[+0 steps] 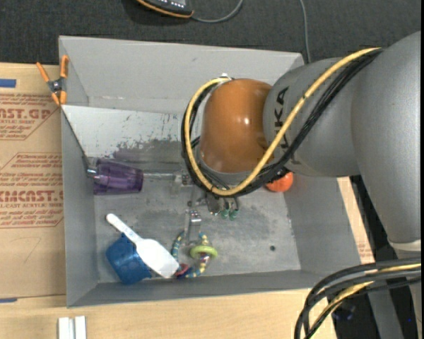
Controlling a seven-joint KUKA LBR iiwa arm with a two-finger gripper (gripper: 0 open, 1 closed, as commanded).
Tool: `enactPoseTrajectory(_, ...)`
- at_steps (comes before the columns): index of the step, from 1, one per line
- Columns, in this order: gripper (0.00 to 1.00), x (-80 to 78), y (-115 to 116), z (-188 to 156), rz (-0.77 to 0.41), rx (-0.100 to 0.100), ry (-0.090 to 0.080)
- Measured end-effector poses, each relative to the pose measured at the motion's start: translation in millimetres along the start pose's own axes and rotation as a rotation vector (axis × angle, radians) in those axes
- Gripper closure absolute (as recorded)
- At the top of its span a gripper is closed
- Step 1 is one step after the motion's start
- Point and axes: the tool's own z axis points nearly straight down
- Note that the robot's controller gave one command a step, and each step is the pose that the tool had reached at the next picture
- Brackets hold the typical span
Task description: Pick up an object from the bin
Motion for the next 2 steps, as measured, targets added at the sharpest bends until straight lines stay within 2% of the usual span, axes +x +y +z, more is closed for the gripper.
enactPoseTrajectory(1,1.0,13.8,28.3,44.5,-0.071,0.001,0.002)
enactPoseTrajectory(2,0.0,13.7,28.1,44.5,-0.071,0.001,0.002)
